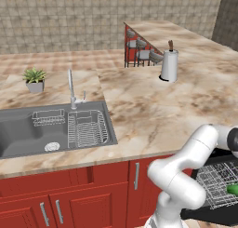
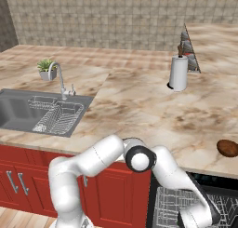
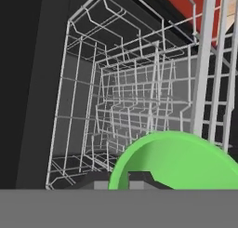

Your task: Pick up the cup and bowl from the counter, place them in the dishwasher, and close the dishwasher door.

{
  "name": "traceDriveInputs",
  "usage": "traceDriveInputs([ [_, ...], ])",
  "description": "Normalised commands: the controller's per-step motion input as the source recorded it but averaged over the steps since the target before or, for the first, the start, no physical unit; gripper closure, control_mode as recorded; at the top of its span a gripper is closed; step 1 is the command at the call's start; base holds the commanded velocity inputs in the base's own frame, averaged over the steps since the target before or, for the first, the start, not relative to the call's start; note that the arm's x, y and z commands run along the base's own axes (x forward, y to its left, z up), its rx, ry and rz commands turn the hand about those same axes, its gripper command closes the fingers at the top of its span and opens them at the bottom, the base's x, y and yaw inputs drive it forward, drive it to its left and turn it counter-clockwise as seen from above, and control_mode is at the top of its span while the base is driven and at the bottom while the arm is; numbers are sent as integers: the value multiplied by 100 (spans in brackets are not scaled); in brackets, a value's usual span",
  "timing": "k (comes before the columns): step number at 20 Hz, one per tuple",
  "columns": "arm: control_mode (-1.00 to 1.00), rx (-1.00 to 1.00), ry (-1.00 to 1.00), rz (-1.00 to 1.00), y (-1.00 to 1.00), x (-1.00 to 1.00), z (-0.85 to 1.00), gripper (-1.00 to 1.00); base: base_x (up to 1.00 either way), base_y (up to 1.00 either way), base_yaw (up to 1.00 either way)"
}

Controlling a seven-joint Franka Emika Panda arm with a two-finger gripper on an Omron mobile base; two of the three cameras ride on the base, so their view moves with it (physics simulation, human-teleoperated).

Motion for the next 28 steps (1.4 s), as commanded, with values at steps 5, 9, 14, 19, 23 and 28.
traceDriveInputs([
  [5, -100, 0, 0, 0, -5, 1, 9, 100, 0, 0, 0],
  [9, -100, 0, 0, 0, -3, 6, 9, 100, 0, 0, 0],
  [14, -100, 0, 0, 0, 0, 16, 15, 100, 0, 0, 0],
  [19, -100, 0, 0, 0, 0, 34, 8, 100, 0, 0, 0],
  [23, -100, 0, 0, 0, -1, 29, -2, 100, 0, 0, 0],
  [28, -100, 0, 2, 0, -8, 26, -42, 100, 0, 0, 0],
])
